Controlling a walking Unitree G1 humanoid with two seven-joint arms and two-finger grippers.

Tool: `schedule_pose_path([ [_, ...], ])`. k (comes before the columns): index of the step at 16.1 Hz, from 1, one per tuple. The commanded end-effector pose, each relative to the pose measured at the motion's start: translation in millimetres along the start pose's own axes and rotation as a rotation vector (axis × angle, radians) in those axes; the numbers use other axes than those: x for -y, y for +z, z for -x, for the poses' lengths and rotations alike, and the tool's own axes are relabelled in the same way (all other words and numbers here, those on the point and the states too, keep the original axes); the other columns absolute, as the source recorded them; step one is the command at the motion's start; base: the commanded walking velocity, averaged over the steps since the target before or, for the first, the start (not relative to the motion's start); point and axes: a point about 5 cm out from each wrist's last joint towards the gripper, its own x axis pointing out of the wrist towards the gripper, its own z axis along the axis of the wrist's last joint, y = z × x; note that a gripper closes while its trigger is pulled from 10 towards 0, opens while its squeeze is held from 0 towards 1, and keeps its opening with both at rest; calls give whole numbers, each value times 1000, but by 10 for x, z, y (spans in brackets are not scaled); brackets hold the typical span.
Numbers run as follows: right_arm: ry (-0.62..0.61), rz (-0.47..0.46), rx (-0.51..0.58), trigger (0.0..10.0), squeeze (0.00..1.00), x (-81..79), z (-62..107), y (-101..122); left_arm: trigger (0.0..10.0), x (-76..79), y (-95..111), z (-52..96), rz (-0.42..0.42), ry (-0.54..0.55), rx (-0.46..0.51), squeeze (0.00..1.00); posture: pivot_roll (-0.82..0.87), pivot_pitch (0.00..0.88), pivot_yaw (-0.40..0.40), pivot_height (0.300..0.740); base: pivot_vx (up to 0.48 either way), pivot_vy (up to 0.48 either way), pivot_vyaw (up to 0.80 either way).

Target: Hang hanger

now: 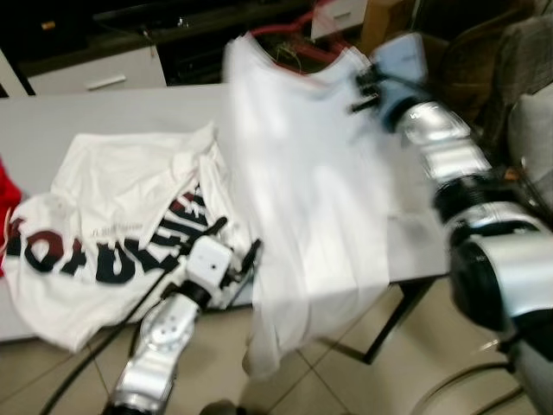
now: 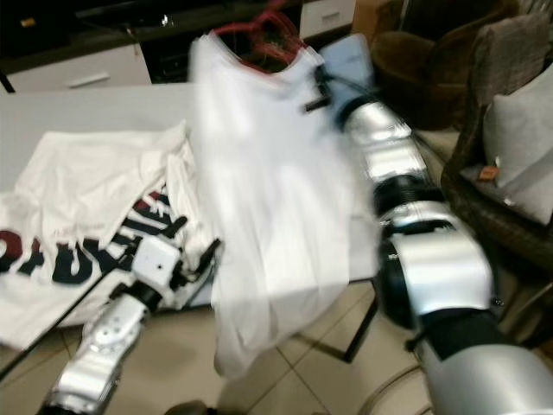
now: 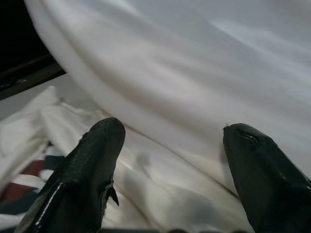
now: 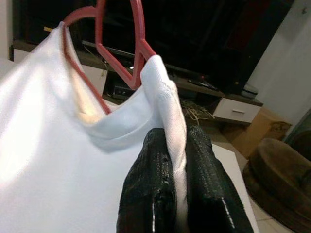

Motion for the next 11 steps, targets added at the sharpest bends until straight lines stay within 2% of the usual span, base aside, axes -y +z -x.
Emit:
schedule_pose_path([
  [1, -40, 6, 34, 10000, 0, 130, 34, 60, 10000, 39, 26, -13, 1, -3, 9, 0, 44, 0, 14, 736, 382, 0, 0],
  [11, -4, -47, -34, 10000, 0, -40, 104, -287, 10000, 47, 26, -18, 3, -7, 8, 0, 39, 0, 19, 736, 381, 0, 0],
])
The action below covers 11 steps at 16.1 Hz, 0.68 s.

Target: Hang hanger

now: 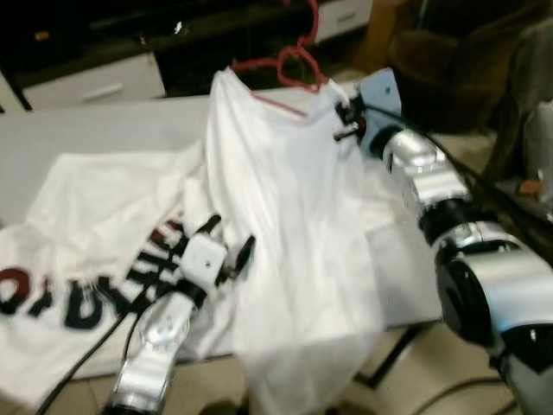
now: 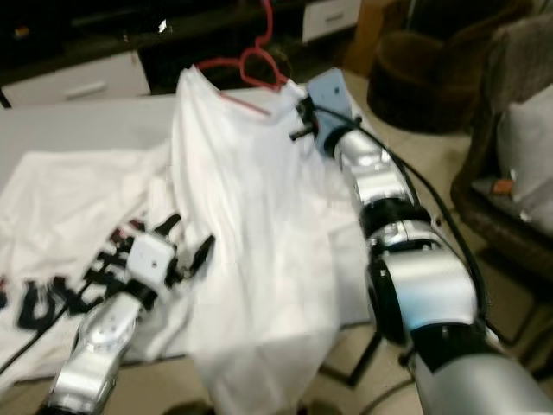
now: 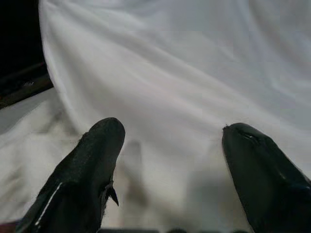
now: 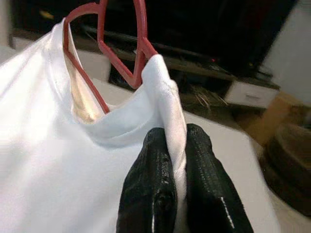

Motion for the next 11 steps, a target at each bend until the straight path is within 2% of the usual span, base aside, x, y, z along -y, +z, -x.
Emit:
schedule_pose_path([
  [1, -21, -11, 55, 10000, 0, 35, -22, 140, 10000, -2, 8, -1, -15, -12, -1, 0, 34, 0, 22, 736, 379, 0, 0],
  [8, -3, -39, 73, 10000, 0, -9, 23, 32, 10000, 8, 0, 2, -10, -7, -8, 0, 33, 0, 22, 736, 361, 0, 0],
  [11, 59, -70, 127, 10000, 0, -82, 76, -32, 10000, 10, 2, -12, 10, -5, -6, 0, 28, 0, 24, 736, 0, 0, 0],
])
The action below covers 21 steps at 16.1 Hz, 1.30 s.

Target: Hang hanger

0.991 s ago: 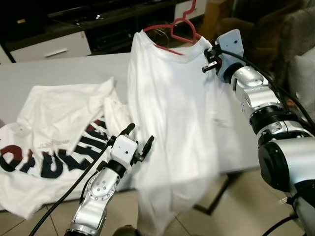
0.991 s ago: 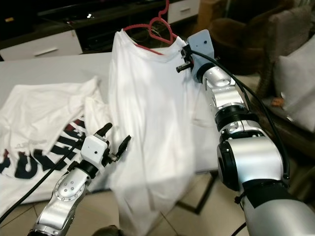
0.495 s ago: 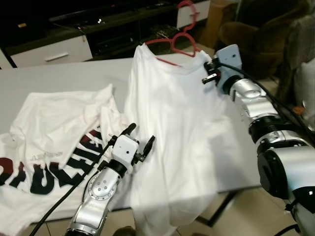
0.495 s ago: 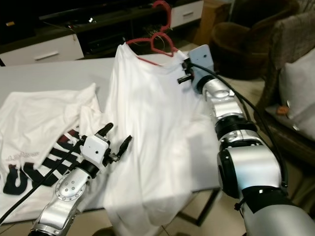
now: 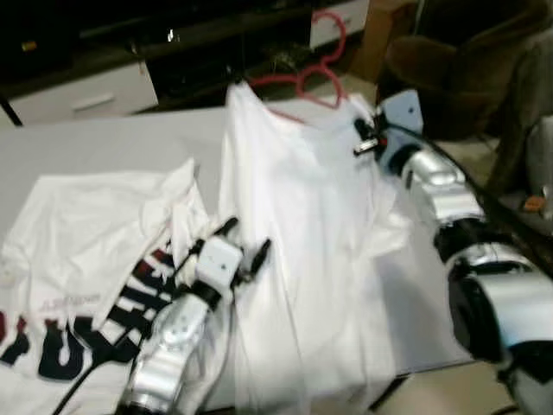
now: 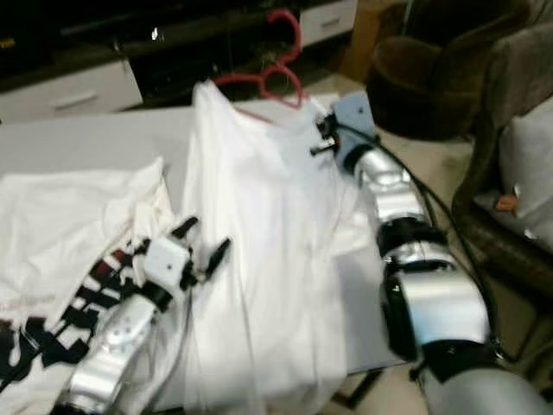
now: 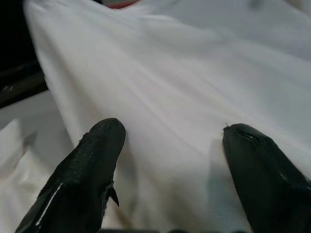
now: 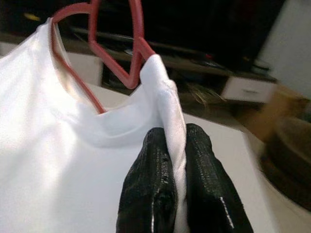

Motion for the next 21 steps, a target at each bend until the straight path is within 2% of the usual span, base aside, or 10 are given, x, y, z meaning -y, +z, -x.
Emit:
schedule_pose_path([
  [1, 31, -4, 83, 10000, 0, -49, -8, 96, 10000, -28, -4, 7, 6, 8, -6, 0, 28, 0, 24, 736, 0, 0, 0],
  [4, 82, 19, 124, 10000, 0, -52, 86, 43, 10000, -21, 1, -5, 9, 3, -3, 0, 24, 0, 25, 736, 0, 0, 0],
  [6, 109, 116, 96, 10000, 0, -47, 220, -133, 10000, -18, 6, -18, 12, 6, 0, 0, 21, 0, 22, 736, 0, 0, 0],
  [8, 116, 176, 82, 10000, 0, -47, 282, -203, 10000, -21, 13, -23, 11, 5, 6, 0, 21, 0, 22, 736, 0, 0, 0],
  [11, 121, 288, 79, 10000, 0, -28, 365, -249, 10000, -82, 65, -43, -26, 15, 39, 0, 14, 0, 23, 736, 0, 0, 0],
  [12, 133, 316, 76, 10000, 0, -48, 369, -259, 10000, -113, 92, -55, -71, 6, 51, 0, 9, 0, 26, 736, 0, 0, 0],
  [13, 135, 320, 76, 10000, 0, -53, 371, -260, 10000, -115, 96, -57, -80, 3, 53, 0, 9, 0, 26, 736, 0, 0, 0],
  [14, 150, 342, 83, 10000, 0, -80, 368, -257, 10000, -163, 148, -83, -132, -6, 72, 0, 8, 0, 27, 736, 0, 0, 0],
  [17, 148, 352, 79, 10000, 0, -101, 361, -270, 10000, -243, 230, -125, -148, 5, 99, 0, 12, 0, 30, 736, 0, 0, 0],
  [21, 163, 353, 87, 10000, 0, -153, 334, -261, 10000, -180, 201, -115, -143, -10, 94, 0, 11, 0, 32, 736, 0, 0, 0],
])
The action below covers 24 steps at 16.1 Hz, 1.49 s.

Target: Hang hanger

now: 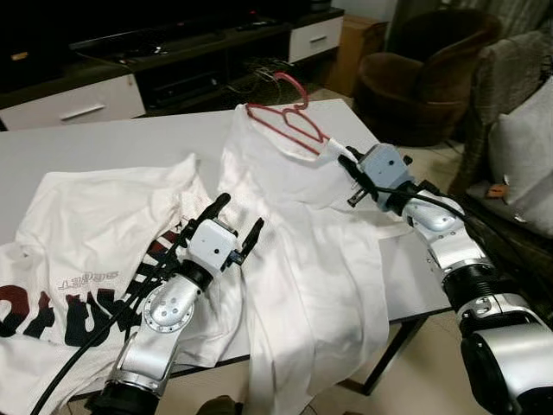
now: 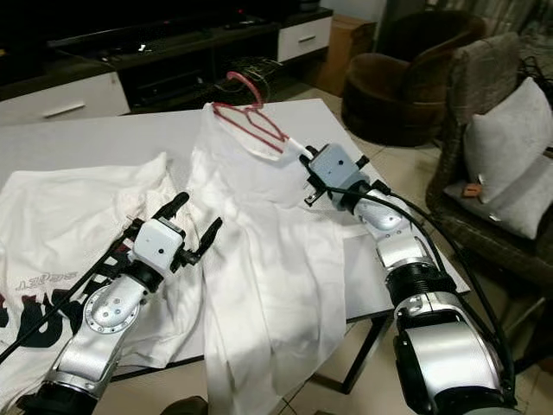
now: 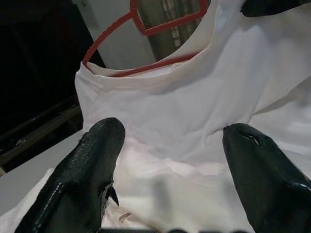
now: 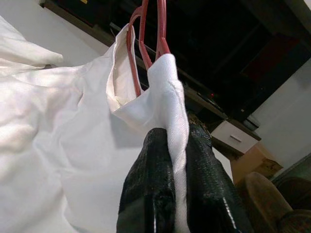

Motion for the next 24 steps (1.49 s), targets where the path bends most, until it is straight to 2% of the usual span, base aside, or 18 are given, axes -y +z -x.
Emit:
schedule_pose_path([
  [1, -4, 15, 33, 10000, 0, 21, -31, 73, 10000, 32, 7, 6, -7, -12, 5, 0, 13, 0, 31, 736, 0, 0, 0],
  [7, 63, 11, -3, 10000, 0, -46, -1, -4, 10000, 31, 4, 14, -3, -11, 3, 0, 15, 0, 29, 736, 0, 0, 0],
  [10, 64, 60, -48, 10000, 0, -41, 46, -81, 10000, -21, 46, 2, -36, 1, 22, 0, 13, 0, 31, 736, 0, 0, 0],
  [11, 55, 104, -82, 10000, 0, -24, 80, -134, 10000, -151, 120, -29, -76, 31, 50, 0, 13, 0, 31, 736, 0, 0, 0],
  [14, 59, 114, -89, 10000, 0, -29, 89, -148, 10000, -277, 200, -59, -127, 45, 77, 0, 11, 0, 34, 736, 0, 0, 0],
  [15, 60, 117, -91, 10000, 0, -36, 87, -151, 10000, -361, 261, -86, -154, 54, 96, 0, 11, 0, 35, 736, 0, 0, 0],
  [17, 57, 120, -92, 10000, 0, -50, 74, -152, 10000, -422, 312, -121, -168, 62, 111, 0, 11, 0, 35, 736, 0, 0, 0],
  [19, 56, 119, -88, 10000, 0, -67, 58, -144, 10000, -397, 305, -128, -168, 53, 110, 0, 11, 0, 38, 736, 0, 0, 0],
  [20, 57, 116, -82, 10000, 0, -82, 51, -138, 10000, -315, 286, -121, -154, 38, 107, 0, 11, 0, 38, 736, 0, 0, 0],
  [24, 58, 110, -71, 10000, 0, -92, 54, -132, 10000, -280, 279, -119, -144, 35, 106, 0, 10, 0, 37, 736, 0, 0, 0],
])
